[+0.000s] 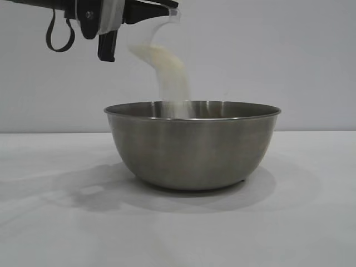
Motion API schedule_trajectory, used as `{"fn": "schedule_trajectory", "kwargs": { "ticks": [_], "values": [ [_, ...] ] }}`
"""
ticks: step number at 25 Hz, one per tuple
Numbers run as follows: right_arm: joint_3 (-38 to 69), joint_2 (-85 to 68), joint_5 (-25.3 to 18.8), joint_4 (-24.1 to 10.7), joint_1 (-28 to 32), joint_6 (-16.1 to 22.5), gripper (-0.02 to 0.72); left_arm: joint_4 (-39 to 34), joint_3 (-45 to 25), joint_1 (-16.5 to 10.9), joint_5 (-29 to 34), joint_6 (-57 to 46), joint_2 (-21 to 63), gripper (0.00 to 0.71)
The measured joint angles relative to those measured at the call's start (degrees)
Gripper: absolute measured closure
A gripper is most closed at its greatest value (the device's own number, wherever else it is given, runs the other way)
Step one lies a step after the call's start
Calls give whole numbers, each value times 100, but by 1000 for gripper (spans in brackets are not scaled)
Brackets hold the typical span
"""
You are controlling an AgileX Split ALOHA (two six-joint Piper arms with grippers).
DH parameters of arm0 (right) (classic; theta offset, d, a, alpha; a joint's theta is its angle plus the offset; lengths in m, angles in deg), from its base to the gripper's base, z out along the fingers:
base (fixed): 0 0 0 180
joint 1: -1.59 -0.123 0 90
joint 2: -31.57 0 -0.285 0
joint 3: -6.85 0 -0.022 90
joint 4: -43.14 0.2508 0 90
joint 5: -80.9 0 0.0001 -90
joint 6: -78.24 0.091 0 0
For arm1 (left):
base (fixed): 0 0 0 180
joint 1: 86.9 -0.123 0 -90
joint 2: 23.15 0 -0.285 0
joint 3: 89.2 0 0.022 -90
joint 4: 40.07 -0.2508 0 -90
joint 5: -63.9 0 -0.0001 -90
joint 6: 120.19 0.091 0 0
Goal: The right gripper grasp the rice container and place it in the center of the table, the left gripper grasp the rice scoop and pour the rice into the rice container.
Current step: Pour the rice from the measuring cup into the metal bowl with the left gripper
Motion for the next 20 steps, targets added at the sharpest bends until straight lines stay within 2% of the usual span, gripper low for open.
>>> {"fn": "schedule_trajectory", "kwargs": {
  "ticks": [12, 20],
  "values": [
    [0, 0, 0, 0, 0, 0, 488, -317, 0, 21, 0, 1992, 0, 710],
    [0, 0, 0, 0, 0, 0, 488, -373, 0, 201, -23, 2472, 0, 710]
  ]
}}
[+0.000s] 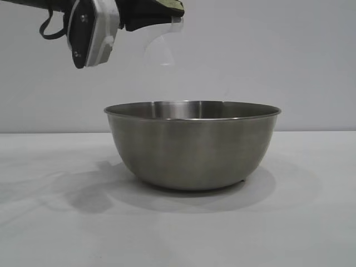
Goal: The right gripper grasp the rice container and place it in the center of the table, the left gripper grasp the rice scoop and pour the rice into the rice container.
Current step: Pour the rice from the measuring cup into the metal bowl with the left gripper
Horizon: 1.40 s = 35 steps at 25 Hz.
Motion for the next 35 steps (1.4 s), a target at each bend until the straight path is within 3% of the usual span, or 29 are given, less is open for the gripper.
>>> {"fn": "schedule_trajectory", "kwargs": {
  "ticks": [5, 20, 25, 35],
  "values": [
    [0, 0, 0, 0, 0, 0, 488, -11, 0, 63, -119, 357, -10, 710],
    [0, 0, 0, 0, 0, 0, 488, 270, 0, 107, -200, 80, -10, 710],
    [0, 0, 0, 0, 0, 0, 488, 272, 0, 107, -200, -1341, -10, 710],
    [0, 0, 0, 0, 0, 0, 488, 678, 0, 107, -239, -6148, -10, 710]
  ]
}}
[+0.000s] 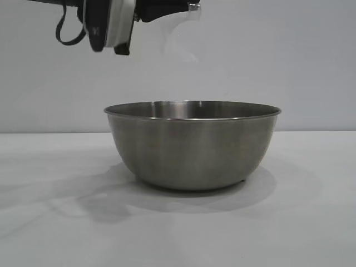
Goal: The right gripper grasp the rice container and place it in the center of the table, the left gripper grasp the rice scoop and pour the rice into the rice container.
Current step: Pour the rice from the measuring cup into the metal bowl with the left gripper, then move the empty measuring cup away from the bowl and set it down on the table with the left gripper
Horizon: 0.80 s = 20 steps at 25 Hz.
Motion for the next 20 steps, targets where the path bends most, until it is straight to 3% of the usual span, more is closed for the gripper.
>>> {"fn": "schedule_trajectory", "kwargs": {
  "ticks": [3, 7, 12, 17, 20],
  "values": [
    [0, 0, 0, 0, 0, 0, 488, 491, 0, 0, -121, -1273, 0, 710],
    [0, 0, 0, 0, 0, 0, 488, 1663, 0, 0, -243, -2860, 0, 710],
    [0, 0, 0, 0, 0, 0, 488, 3130, -66, 0, -243, -4130, -10, 710],
    [0, 0, 0, 0, 0, 0, 488, 3934, -452, -236, -243, -5042, -18, 710],
    [0, 0, 0, 0, 0, 0, 488, 4130, -810, -524, -243, -5579, -18, 710]
  ]
}}
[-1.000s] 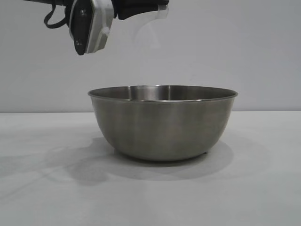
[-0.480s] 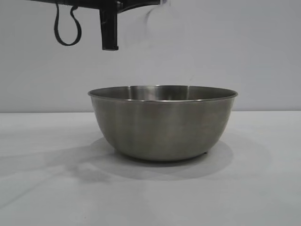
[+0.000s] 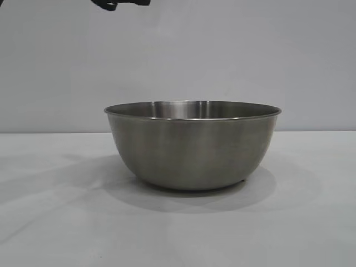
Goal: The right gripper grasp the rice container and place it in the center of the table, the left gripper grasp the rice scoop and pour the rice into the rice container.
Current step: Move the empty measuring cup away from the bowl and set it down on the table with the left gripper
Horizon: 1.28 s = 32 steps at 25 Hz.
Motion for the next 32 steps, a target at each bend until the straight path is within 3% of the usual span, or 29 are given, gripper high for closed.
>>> {"fn": "schedule_trajectory", "kwargs": {
  "ticks": [3, 7, 14, 32],
  "values": [
    [0, 0, 0, 0, 0, 0, 488, 155, -383, -265, 0, -512, 0, 710],
    [0, 0, 0, 0, 0, 0, 488, 284, -817, -405, 0, -906, 0, 710],
    [0, 0, 0, 0, 0, 0, 488, 606, -1401, -413, 0, -543, -58, 710],
    [0, 0, 0, 0, 0, 0, 488, 746, -1472, -413, 0, -395, -1146, 710]
  ]
}}
